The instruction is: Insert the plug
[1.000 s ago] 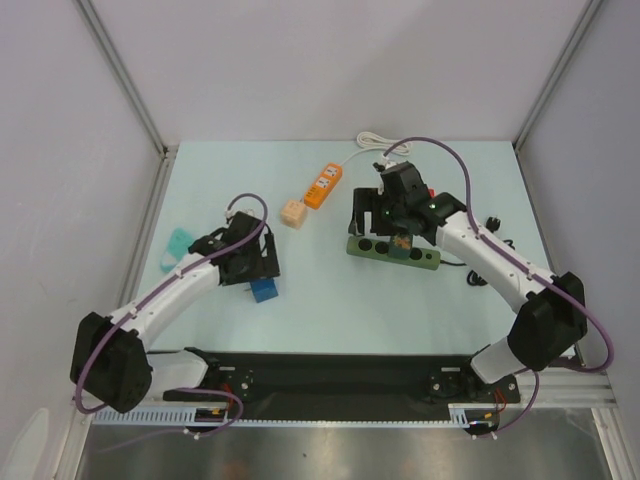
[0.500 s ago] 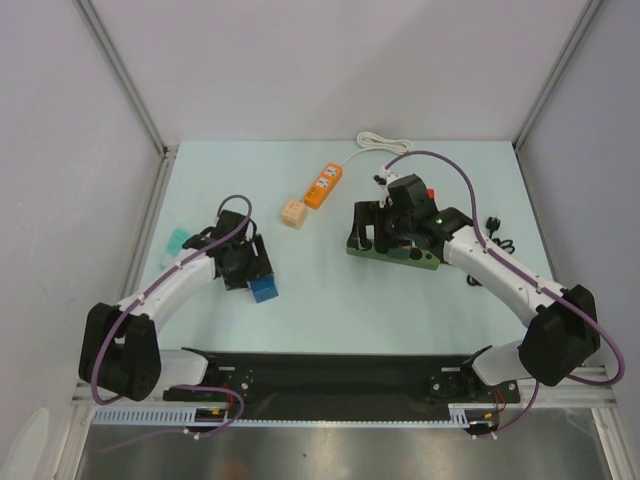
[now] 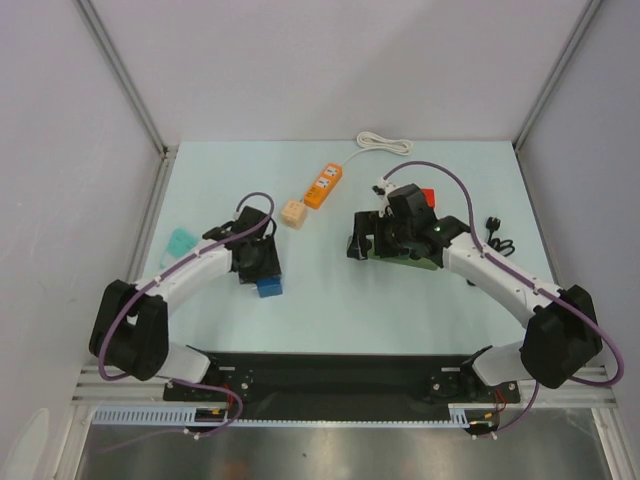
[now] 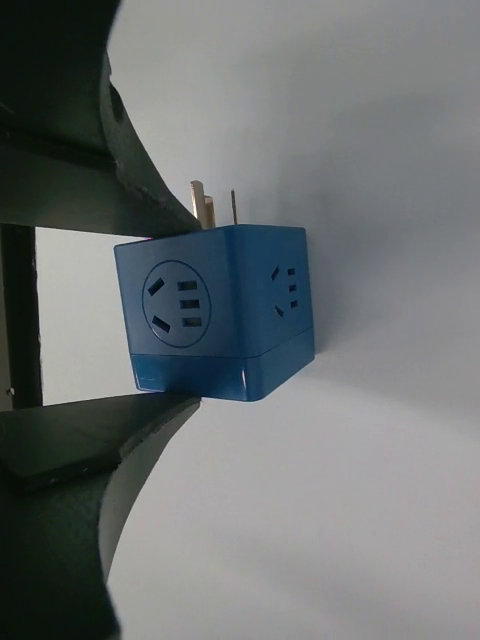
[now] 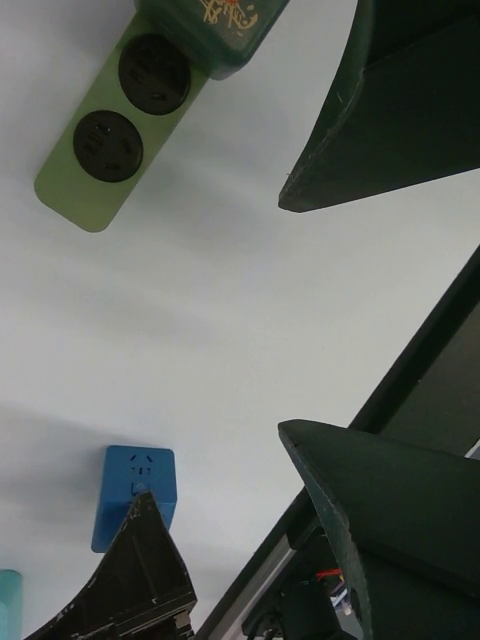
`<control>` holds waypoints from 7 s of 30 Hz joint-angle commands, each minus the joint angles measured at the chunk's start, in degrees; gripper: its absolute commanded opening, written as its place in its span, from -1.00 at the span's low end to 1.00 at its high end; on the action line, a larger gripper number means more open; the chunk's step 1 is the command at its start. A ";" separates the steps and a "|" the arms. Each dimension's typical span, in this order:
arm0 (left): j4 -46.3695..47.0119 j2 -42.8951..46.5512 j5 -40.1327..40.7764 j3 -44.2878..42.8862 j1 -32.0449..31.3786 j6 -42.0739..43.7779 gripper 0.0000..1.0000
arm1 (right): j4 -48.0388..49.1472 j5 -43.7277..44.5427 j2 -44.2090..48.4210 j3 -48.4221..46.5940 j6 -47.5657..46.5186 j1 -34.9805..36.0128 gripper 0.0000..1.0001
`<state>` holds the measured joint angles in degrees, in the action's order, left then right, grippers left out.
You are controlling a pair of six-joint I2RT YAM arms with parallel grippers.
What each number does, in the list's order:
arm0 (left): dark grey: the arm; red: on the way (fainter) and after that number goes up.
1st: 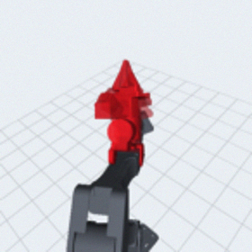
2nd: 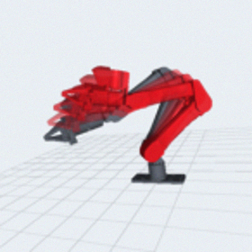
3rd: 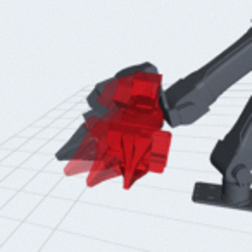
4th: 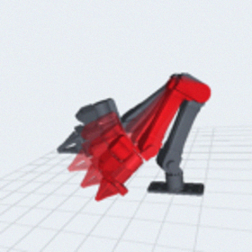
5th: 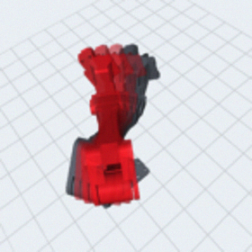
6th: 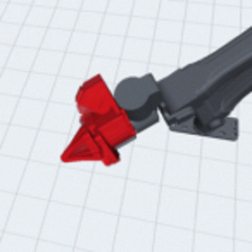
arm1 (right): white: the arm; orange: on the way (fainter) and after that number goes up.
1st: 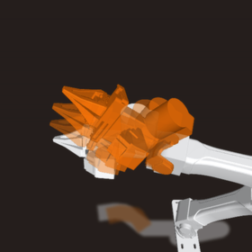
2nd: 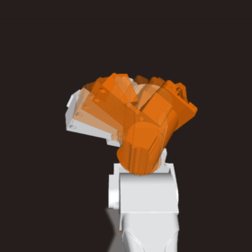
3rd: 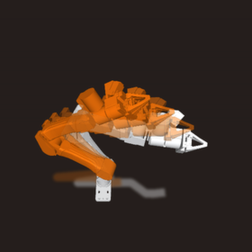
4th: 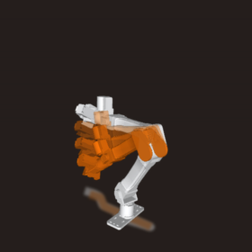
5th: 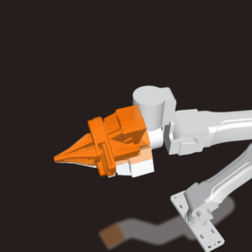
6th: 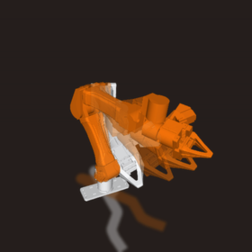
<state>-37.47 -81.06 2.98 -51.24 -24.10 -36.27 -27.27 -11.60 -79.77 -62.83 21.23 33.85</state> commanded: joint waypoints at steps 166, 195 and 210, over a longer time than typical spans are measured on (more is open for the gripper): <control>5.40 20.58 2.73 23.20 19.37 -44.74 0.37 | 24.72 11.51 23.69 17.83 -17.98 22.76 -1.00; -10.09 11.36 14.96 9.40 -1.74 -34.85 -0.99 | 12.85 19.33 10.16 13.60 2.58 28.73 -1.00; -5.17 7.94 6.87 13.45 -17.82 -41.86 -0.99 | 7.50 24.51 14.10 14.75 4.35 28.73 -1.00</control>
<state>-45.78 -71.53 12.97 -37.56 -39.44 -75.16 -19.68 10.39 -69.38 -47.33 25.47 62.87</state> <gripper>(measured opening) 0.006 0.650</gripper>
